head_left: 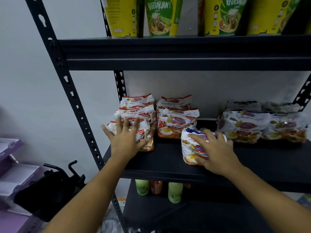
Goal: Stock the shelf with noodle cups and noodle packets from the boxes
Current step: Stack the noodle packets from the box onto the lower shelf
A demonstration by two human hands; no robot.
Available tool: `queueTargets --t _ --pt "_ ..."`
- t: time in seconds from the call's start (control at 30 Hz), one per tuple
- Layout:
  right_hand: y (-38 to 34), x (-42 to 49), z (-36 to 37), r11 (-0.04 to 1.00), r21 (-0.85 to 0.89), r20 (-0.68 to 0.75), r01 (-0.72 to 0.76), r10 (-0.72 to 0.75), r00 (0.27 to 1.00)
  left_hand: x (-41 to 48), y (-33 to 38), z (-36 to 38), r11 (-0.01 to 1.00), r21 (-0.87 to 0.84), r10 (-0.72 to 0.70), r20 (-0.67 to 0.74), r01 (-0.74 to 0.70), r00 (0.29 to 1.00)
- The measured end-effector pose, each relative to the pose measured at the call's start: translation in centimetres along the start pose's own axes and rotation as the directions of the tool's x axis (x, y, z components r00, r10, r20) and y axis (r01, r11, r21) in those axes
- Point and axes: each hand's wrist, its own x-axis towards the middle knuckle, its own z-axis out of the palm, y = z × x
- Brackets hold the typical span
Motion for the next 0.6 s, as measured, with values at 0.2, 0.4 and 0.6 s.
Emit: queueTargets --t 0.2,0.4,0.6 --pt "0.2 -0.1 0.3 1.0 0.009 -0.009 0.003 -0.003 1.0 -2.3 2.1 0.3 0.889 -0.169 0.311 -0.462 -0.427 0.83" --pt "0.4 -0.2 0.1 1.0 0.027 -0.003 0.009 -0.009 1.0 -5.3 7.0 1.5 0.707 -0.423 0.493 -0.28 -0.567 0.824" --pt "2.6 -1.5 -0.4 0.998 0.052 -0.001 -0.031 0.031 1.0 -5.2 11.8 2.1 0.723 -0.531 0.595 0.154 -0.442 0.789"
